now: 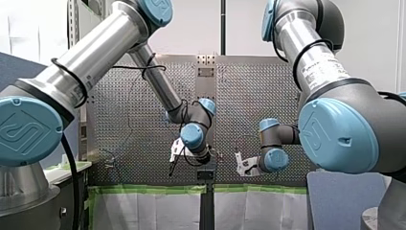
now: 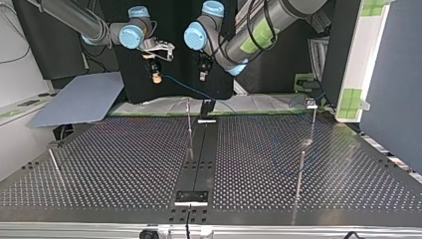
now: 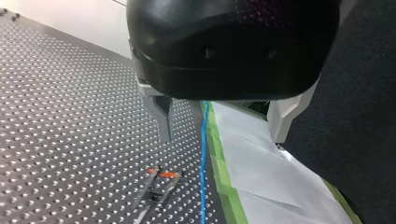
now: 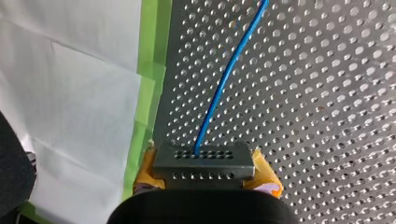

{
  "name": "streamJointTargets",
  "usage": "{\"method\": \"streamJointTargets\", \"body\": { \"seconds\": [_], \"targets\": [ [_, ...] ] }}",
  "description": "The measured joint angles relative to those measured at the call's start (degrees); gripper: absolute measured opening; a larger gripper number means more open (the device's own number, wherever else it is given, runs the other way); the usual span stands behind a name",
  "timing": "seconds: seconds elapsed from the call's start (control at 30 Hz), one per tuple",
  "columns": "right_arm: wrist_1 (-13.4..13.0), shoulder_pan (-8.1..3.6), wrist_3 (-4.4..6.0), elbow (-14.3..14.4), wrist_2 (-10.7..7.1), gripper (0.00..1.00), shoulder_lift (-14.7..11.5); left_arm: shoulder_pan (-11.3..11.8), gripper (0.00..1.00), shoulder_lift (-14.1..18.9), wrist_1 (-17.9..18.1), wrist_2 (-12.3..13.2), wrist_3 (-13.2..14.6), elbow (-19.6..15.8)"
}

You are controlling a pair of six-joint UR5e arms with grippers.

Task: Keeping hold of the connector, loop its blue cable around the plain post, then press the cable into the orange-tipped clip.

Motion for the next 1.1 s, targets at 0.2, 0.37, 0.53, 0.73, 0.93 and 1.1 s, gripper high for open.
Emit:
{"method": "streamJointTargets", "body": {
  "seconds": [0.2, 0.37, 0.53, 0.73, 0.93, 1.1],
  "targets": [
    [-1.69, 0.05, -0.1, 0.02, -2.48, 0.0, -0.09, 0.67, 1.0, 3.5, -3.53, 0.71, -1.0, 0.3],
    [-2.79, 0.13, 0.12, 0.02, -5.24, 0.0, -0.1, 1.18, 1.0, 6.32, -6.33, 2.72, -1.26, 2.08],
    [-3.45, 0.24, 0.0, 0.03, -7.68, 0.0, -0.11, 1.47, 1.0, 9.06, -9.09, 3.8, -1.29, 4.69],
    [-3.78, 0.32, 0.06, 0.02, -9.04, 0.0, -0.11, 3.4, 1.0, 11.57, -12.34, 6.42, -0.81, 7.95],
    [-4.02, 0.34, 0.15, 0.01, -9.15, 0.0, -0.1, 5.49, 1.0, 9.25, -16.1, 7.13, 1.77, 11.7],
    [-4.1, 0.34, 0.19, 0.01, -9.16, 0.0, -0.1, 6.75, 1.0, 6.35, -19.07, 5.06, 4.68, 14.7]
  ]
}}
